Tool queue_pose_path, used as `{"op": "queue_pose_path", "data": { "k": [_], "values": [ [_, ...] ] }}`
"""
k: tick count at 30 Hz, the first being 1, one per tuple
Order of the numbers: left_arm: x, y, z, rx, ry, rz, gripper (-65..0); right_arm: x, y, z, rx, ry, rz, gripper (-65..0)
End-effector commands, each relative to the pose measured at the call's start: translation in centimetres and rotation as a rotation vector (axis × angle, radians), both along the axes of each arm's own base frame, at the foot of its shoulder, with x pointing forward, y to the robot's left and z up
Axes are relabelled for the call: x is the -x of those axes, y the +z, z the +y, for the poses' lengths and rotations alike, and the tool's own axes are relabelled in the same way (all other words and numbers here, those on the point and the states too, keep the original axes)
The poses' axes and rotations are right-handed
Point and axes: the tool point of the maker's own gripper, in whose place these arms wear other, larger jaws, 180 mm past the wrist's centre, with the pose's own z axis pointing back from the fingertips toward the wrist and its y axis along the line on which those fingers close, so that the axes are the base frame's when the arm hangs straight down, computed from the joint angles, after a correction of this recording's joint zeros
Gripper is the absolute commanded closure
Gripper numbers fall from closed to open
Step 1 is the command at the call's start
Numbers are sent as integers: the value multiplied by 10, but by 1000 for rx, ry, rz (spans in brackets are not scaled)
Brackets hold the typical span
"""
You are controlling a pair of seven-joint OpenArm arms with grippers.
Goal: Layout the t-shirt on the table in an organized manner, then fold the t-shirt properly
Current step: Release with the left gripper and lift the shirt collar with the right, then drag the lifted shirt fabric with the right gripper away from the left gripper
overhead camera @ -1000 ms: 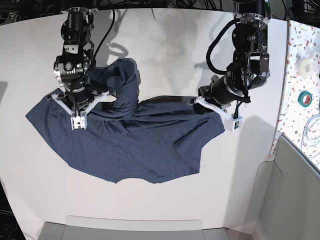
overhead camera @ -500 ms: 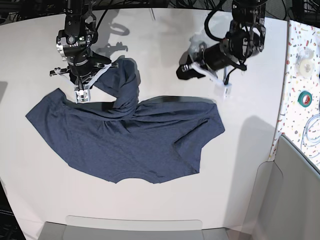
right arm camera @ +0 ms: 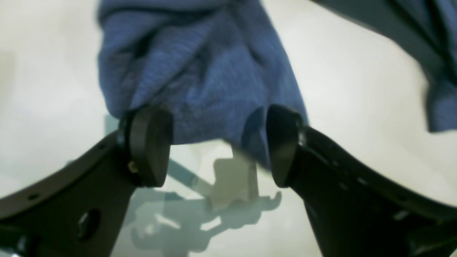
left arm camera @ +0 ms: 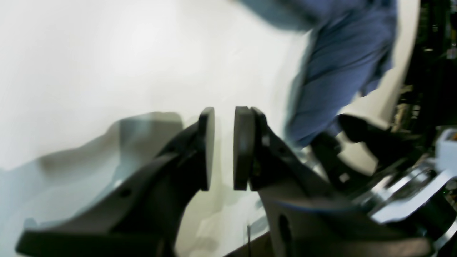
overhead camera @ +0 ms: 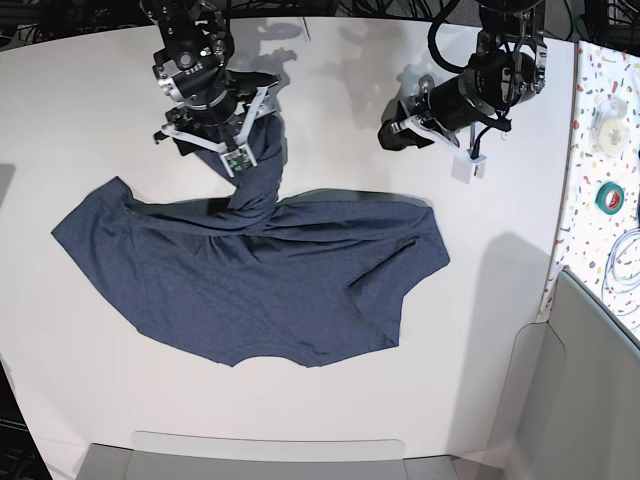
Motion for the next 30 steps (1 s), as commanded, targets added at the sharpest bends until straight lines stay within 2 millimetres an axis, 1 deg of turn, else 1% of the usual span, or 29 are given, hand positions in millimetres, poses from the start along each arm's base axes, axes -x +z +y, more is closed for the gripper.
{"op": "queue_pose_path", "data": {
  "k": [1, 3, 4, 5, 6, 7, 8, 9, 11, 12, 13, 15, 17, 18, 19, 21, 23, 25, 27, 30],
  "values": [
    [-2, 7, -1, 11, -6, -24, -103, -7, 8, 3, -12, 4, -35, -411],
    [-1, 7, -1, 11, -6, -22, -103, -8, 8, 5, -14, 7, -35, -398],
    [0, 6, -1, 11, -6, -19, -103, -8, 8, 5, -15, 5, -35, -374],
    [4, 4, -1, 11, -6, -8, -103, -10, 7, 5, -12, 5, -34, -325],
    [6, 2, -1, 11, -5, -3, -103, -14, 7, 5, -12, 4, -39, -262],
    [7, 2, -1, 10, -3, -1, -103, -15, 5, 4, -10, 4, -34, -182],
    [7, 1, -1, 10, -3, 1, -101, -17, 5, 6, -17, -2, -34, -80],
    [8, 1, -1, 11, -4, 3, -100, -18, 6, 8, -32, -13, -38, 0],
    [9, 1, -1, 11, -5, 3, -100, -23, 12, 4, -59, -67, -55, 0],
    [9, 1, -1, 11, -7, 1, -100, -27, 18, 6, -81, -83, -80, 0],
    [9, 1, -1, 12, -7, 1, -100, -30, 24, 8, -105, -93, -107, 0],
    [10, 1, -1, 12, -7, 3, -100, -30, 30, 23, -176, -56, -115, 0],
    [13, 0, -2, 12, -8, 10, -100, -28, 33, 32, -276, -50, -107, 0],
    [13, 0, -1, 12, -7, 10, -100, -26, 35, 40, -353, -53, -102, 0],
    [12, 0, 3, 8, 4, 8, -99, -24, 38, 45, -434, -63, -96, 0],
    [14, -2, 12, -3, 29, 15, -99, -23, 47, 49, -572, -87, -94, 0],
    [13, -2, 22, -14, 57, 14, -99, -24, 55, 42, -667, -102, -99, 0],
    [11, -1, 32, -26, 84, 8, -99, -26, 69, 34, -777, -115, -115, 0],
    [9, 0, 43, -39, 110, 4, -99, -27, 82, 15, -866, -140, -144, 0],
    [7, 1, 50, -48, 127, 0, -99, -25, 98, -15, -954, -174, -200, 0]
  ]
}}
